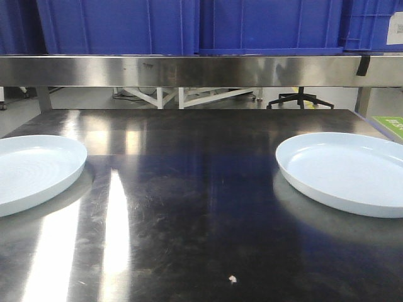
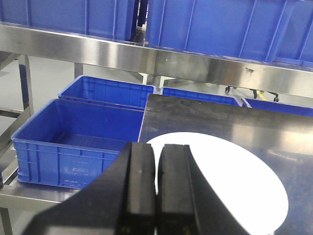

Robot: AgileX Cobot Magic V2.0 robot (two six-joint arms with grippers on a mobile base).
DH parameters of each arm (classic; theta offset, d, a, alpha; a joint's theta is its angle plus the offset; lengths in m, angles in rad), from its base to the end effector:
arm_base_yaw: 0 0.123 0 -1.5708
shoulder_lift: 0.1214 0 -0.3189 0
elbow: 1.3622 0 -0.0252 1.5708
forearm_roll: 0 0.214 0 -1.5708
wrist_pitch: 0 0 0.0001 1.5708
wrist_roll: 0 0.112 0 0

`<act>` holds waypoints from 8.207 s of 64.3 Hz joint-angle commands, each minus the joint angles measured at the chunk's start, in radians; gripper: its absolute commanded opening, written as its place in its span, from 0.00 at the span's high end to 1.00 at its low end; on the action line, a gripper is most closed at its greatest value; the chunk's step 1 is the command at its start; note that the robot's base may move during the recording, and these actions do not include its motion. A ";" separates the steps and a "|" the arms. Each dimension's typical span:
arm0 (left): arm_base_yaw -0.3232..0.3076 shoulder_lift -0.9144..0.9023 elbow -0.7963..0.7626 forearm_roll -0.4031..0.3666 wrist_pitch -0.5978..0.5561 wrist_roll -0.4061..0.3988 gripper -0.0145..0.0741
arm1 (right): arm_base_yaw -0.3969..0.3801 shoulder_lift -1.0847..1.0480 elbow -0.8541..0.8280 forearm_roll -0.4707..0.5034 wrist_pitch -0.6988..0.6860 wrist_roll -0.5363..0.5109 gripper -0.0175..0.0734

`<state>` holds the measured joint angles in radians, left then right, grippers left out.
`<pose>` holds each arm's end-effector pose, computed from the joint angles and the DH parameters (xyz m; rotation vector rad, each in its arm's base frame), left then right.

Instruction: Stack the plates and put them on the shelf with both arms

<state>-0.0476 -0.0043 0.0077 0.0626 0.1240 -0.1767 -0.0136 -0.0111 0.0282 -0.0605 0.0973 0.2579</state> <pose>0.0064 0.0006 0.1987 -0.0600 1.6109 -0.1192 0.0067 -0.0008 0.1951 0.1732 1.5901 0.1384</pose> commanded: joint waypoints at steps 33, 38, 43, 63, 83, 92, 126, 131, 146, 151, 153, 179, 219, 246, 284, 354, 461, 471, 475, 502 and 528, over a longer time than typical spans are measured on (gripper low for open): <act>-0.008 -0.020 0.004 -0.006 -0.092 -0.001 0.73 | -0.006 -0.019 0.002 -0.004 -0.088 -0.006 0.79; -0.008 -0.020 0.004 -0.006 -0.092 -0.001 0.73 | -0.006 -0.019 0.002 -0.004 -0.088 -0.006 0.79; -0.008 -0.020 0.004 -0.006 -0.092 -0.001 0.73 | -0.006 -0.019 0.002 -0.004 -0.088 -0.006 0.79; -0.008 0.178 -0.333 0.060 0.166 -0.001 0.73 | -0.006 -0.019 0.002 -0.004 -0.088 -0.006 0.79; -0.008 0.772 -0.875 0.133 0.467 0.001 0.73 | -0.006 -0.019 0.002 -0.004 -0.088 -0.006 0.79; -0.008 0.901 -0.932 0.135 0.488 0.003 0.73 | -0.006 -0.019 0.002 -0.004 -0.088 -0.006 0.79; -0.008 0.934 -0.932 0.137 0.469 0.003 0.73 | -0.006 -0.019 0.002 -0.004 -0.088 -0.006 0.79; -0.008 0.934 -0.932 0.137 0.484 0.003 0.73 | -0.006 -0.019 0.002 -0.004 -0.088 -0.006 0.79; -0.008 0.936 -0.932 0.137 0.502 0.003 0.73 | -0.006 -0.019 0.002 -0.004 -0.088 -0.006 0.79; -0.008 0.936 -0.932 0.137 0.502 0.003 0.73 | -0.006 -0.019 0.002 -0.004 -0.088 -0.006 0.79; -0.008 0.936 -0.932 0.137 0.502 0.003 0.73 | -0.006 -0.019 0.002 -0.004 -0.088 -0.006 0.79; -0.008 0.936 -0.932 0.117 0.502 0.003 0.73 | -0.016 -0.014 -0.044 -0.070 -0.299 -0.103 0.79; -0.057 0.936 -0.932 0.117 0.503 0.003 0.73 | 0.014 0.907 -0.581 -0.020 -0.204 -0.071 0.79; -0.057 0.936 -0.932 0.117 0.510 0.003 0.73 | 0.014 1.018 -0.589 -0.020 -0.355 -0.063 0.79; -0.057 0.936 -0.932 0.117 0.555 0.003 0.73 | 0.014 1.017 -0.590 0.001 0.099 -0.062 0.67; -0.057 0.936 -0.932 0.085 0.617 -0.004 0.73 | 0.012 1.194 -0.839 0.001 0.490 -0.062 0.41; -0.038 1.432 -0.934 0.105 0.453 -0.009 0.34 | 0.012 1.227 -0.839 0.001 0.420 -0.063 0.40; -0.038 1.470 -0.934 0.105 0.448 -0.009 0.34 | 0.012 1.227 -0.839 0.001 0.422 -0.063 0.40; -0.038 1.480 -0.934 0.105 0.445 -0.010 0.34 | 0.012 1.227 -0.839 0.001 0.422 -0.063 0.40; -0.038 1.544 -0.934 0.105 0.431 -0.022 0.34 | 0.012 1.227 -0.839 0.001 0.429 -0.063 0.40; -0.040 1.550 -0.942 0.105 0.444 -0.022 0.71 | 0.012 1.227 -0.839 0.001 0.429 -0.063 0.40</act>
<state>-0.0866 1.5805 -0.8983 0.1630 0.5822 -0.1899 0.0002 1.2342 -0.7757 -0.0521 0.5718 0.1979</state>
